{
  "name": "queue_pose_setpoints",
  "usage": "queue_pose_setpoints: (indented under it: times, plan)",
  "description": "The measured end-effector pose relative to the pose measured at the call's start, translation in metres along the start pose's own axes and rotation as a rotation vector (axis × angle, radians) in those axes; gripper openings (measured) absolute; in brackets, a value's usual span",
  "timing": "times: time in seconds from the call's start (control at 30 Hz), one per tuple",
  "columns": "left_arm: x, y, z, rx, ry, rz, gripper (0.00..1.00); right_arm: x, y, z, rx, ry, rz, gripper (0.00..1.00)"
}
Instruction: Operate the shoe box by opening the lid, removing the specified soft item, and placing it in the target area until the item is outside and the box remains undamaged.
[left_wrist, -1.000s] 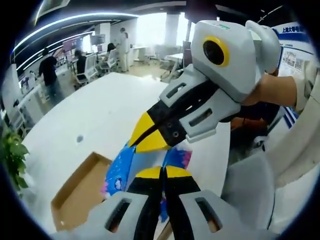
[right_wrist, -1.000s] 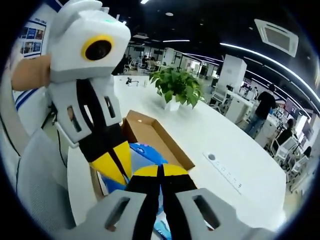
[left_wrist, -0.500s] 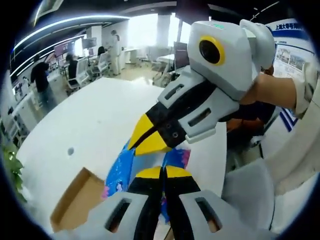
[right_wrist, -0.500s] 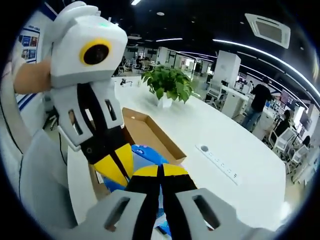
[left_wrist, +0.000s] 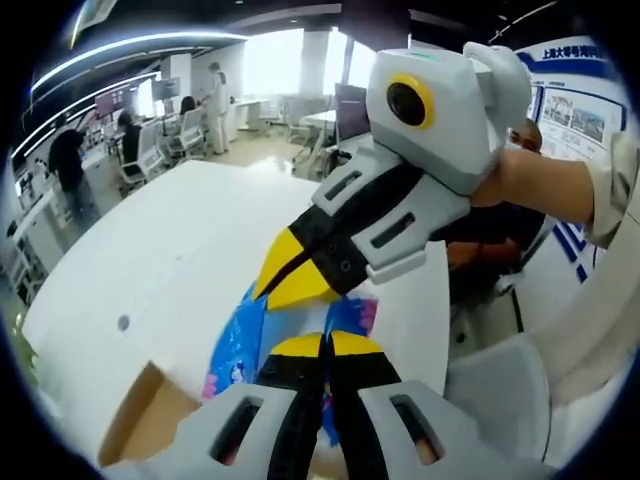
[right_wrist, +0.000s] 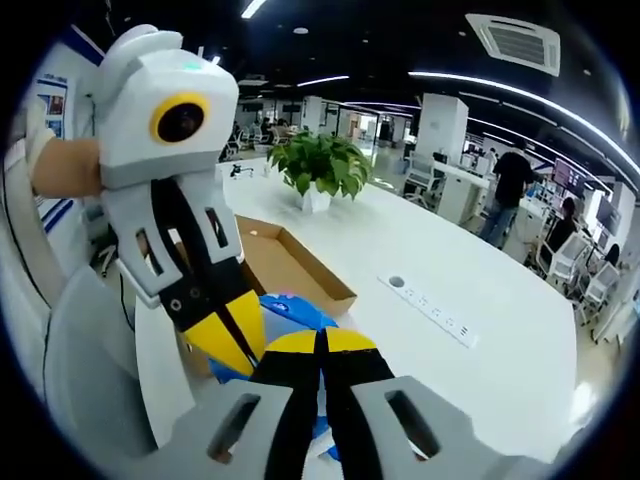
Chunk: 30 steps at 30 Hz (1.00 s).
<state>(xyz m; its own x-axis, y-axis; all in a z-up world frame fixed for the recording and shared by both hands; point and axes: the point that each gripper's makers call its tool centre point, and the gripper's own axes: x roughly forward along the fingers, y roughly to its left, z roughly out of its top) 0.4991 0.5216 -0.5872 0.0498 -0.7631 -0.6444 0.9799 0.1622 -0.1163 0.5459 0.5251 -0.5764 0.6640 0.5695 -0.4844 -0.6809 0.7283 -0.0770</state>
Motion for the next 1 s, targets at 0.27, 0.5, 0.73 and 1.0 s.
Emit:
queue_pose_setpoints:
  times: [0.27, 0.5, 0.73, 1.0]
  plan:
    - [0.026, -0.004, 0.008, 0.019, 0.021, -0.038, 0.00, -0.011, -0.018, -0.020, 0.034, 0.018, 0.000, 0.00]
    - [0.051, -0.006, 0.014, 0.029, 0.040, -0.073, 0.00, -0.020, -0.034, -0.040, 0.075, 0.034, -0.005, 0.00]
    - [0.076, -0.008, 0.018, 0.048, 0.066, -0.107, 0.00, -0.030, -0.048, -0.060, 0.115, 0.054, -0.005, 0.00]
    - [0.105, -0.008, 0.025, 0.035, 0.075, -0.145, 0.00, -0.033, -0.067, -0.080, 0.148, 0.078, -0.001, 0.00]
